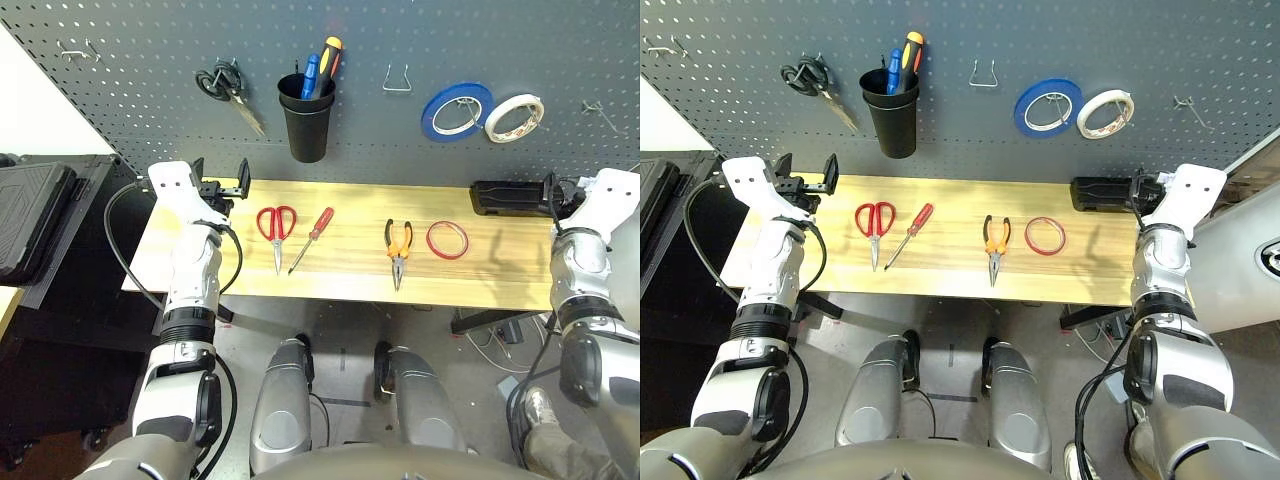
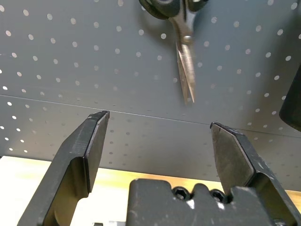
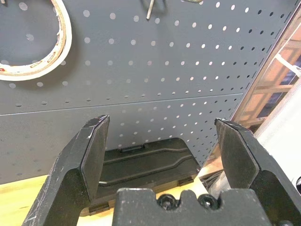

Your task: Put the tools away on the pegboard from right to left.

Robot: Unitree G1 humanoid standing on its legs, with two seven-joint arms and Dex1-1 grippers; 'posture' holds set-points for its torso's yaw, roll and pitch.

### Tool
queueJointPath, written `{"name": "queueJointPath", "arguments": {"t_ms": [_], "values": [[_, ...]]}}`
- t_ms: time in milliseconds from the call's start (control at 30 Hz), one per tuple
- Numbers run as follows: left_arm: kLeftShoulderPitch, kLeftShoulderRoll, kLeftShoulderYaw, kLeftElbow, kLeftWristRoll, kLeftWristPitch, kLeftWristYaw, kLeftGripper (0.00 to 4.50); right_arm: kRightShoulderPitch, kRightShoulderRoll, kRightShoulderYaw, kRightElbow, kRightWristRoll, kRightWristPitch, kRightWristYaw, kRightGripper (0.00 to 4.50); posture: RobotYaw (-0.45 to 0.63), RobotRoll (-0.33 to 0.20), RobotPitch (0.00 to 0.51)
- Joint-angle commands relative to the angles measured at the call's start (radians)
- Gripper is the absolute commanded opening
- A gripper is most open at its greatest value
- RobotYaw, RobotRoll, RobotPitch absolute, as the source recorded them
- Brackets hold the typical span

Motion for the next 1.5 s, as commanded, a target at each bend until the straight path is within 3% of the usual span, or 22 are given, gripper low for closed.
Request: {"name": "queueJointPath", "arguments": {"t_ms": [33,367,700,1000,1200,1500], "values": [[0.025,-0.006,-0.002,-0.013,-0.001,0.002,0.004,4.48,-0.001,-0.010,-0.003,0.017,-0.001,-0.011,0.004,4.50,0.20,0.000,0.189],[0.074,-0.006,-0.041,-0.100,-0.007,0.090,-0.039,4.48,0.007,-0.044,0.091,-0.009,-0.070,0.082,0.101,4.50,0.20,0.000,0.207],[0.149,0.020,-0.157,-0.349,-0.046,0.368,-0.202,4.48,-0.023,-0.158,0.312,-0.102,-0.170,0.426,0.580,4.50,0.17,0.000,0.241],[0.166,0.104,-0.302,-0.501,-0.025,0.577,-0.345,4.48,-0.048,-0.174,0.483,-0.119,-0.278,0.546,0.831,4.50,0.17,0.000,0.280],[0.176,0.133,-0.323,-0.579,-0.028,0.651,-0.359,4.48,-0.076,-0.140,0.551,-0.066,-0.343,0.561,0.841,4.50,0.19,0.000,0.316],[0.226,0.159,-0.317,-0.668,-0.028,0.713,-0.341,4.48,-0.155,-0.039,0.615,0.092,-0.437,0.553,0.733,4.50,0.23,0.000,0.361]]}}
